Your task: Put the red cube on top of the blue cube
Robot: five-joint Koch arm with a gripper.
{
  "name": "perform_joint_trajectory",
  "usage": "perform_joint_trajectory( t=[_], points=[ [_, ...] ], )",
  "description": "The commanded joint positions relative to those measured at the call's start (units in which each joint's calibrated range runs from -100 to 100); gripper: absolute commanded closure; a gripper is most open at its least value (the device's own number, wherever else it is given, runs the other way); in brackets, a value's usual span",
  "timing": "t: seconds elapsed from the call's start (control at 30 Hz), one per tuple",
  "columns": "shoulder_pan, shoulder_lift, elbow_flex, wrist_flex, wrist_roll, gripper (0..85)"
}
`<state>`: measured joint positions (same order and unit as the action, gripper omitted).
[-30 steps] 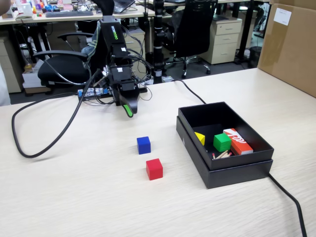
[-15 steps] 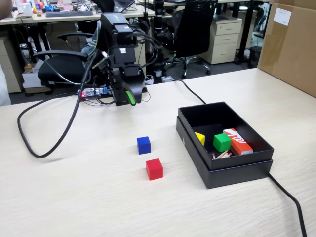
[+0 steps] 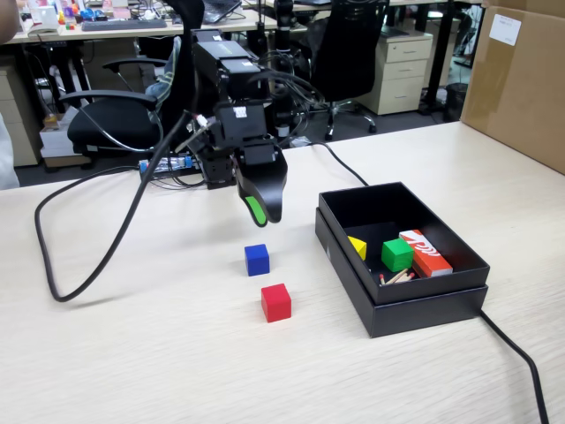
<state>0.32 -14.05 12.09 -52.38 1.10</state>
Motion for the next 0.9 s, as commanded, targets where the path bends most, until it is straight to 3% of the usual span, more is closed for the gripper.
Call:
perform_joint_trajectory(
  t=[0.0, 0.3, 0.87],
  points=[
    [0.0, 6.4, 9.3, -0.2, -0.5, 38.0],
    [-0.1, 25.6, 19.2, -0.2, -0.5, 38.0],
    [-0.7, 33.0, 22.3, -0.2, -0.8, 38.0]
  ],
)
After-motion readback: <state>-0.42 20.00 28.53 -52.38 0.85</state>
